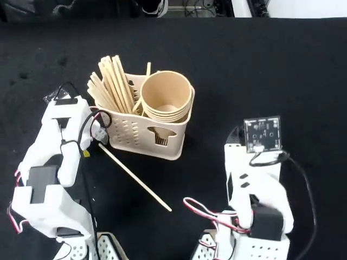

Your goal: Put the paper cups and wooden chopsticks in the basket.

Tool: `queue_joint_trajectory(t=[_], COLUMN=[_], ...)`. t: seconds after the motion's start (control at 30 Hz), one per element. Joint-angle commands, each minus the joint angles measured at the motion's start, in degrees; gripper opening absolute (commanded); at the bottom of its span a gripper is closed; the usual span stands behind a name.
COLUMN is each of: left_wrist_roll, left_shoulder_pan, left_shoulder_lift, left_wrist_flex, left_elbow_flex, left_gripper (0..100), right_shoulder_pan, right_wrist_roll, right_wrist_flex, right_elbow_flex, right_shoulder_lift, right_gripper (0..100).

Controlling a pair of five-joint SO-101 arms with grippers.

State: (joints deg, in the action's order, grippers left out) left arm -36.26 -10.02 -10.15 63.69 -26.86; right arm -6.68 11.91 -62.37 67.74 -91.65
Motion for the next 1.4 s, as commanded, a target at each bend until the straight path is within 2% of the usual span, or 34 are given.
queue_joint_trajectory(t=[0.0,0.13,0.2,0.5,0.7,0.9,1.1,1.2,1.37], left_wrist_roll=[-1.58,-1.32,-1.23,-1.23,2.37,5.63,16.70,23.74,26.11], left_shoulder_pan=[1.36,1.27,1.27,0.66,-4.70,-12.70,-18.42,-20.26,-21.49], left_shoulder_lift=[-0.97,-0.97,-0.97,-0.97,-0.44,-0.97,-0.35,1.85,6.77], left_wrist_flex=[-0.70,-0.70,-0.79,-0.70,-0.44,2.73,3.60,9.76,21.54], left_elbow_flex=[2.51,2.77,2.77,2.51,6.20,15.96,26.86,36.97,57.80], left_gripper=[20,7,3,3,3,3,3,3,3], right_shoulder_pan=[-0.53,-0.53,-0.53,-0.62,-0.62,-0.62,-0.62,-0.62,-0.62], right_wrist_roll=[0.00,-0.09,0.00,0.00,0.00,0.00,-0.09,-0.09,-0.09], right_wrist_flex=[1.23,0.97,0.44,-0.26,-0.35,-1.85,-1.85,-1.85,-1.85], right_elbow_flex=[2.07,2.68,2.68,2.68,2.68,2.59,2.77,2.86,2.86], right_shoulder_lift=[-5.76,-8.57,-8.92,-9.36,-9.36,-9.36,-9.36,-9.36,-9.36], right_gripper=[1.2,1.3,1.3,1.3,1.3,1.3,1.3,1.3,1.3])
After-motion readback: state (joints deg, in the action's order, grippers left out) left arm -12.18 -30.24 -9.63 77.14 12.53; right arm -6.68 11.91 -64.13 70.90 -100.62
